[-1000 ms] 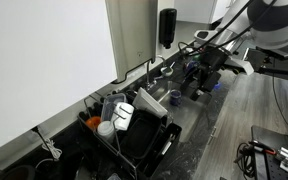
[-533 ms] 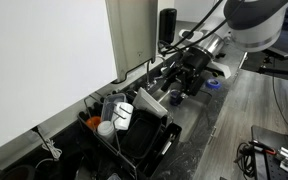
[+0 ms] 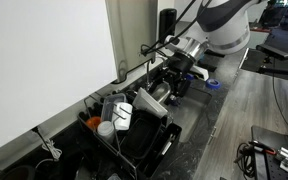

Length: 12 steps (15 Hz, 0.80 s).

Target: Take the cup off the cup holder and put it in the sink

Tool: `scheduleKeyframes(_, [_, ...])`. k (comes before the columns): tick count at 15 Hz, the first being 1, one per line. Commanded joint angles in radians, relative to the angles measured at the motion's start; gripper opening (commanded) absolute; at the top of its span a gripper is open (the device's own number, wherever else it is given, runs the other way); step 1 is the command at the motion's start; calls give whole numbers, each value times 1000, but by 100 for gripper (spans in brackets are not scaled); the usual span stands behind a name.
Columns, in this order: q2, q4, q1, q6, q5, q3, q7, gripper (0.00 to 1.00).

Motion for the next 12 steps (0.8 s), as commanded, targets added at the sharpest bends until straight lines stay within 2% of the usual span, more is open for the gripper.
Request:
scheduleKeyframes(1, [122, 123, -66, -75, 29, 42, -76, 100])
scheduleKeyframes(8, [250, 251, -83, -29, 3, 92, -66, 100])
scheduleKeyframes(12, [282, 285, -80, -9, -7, 112, -62, 100])
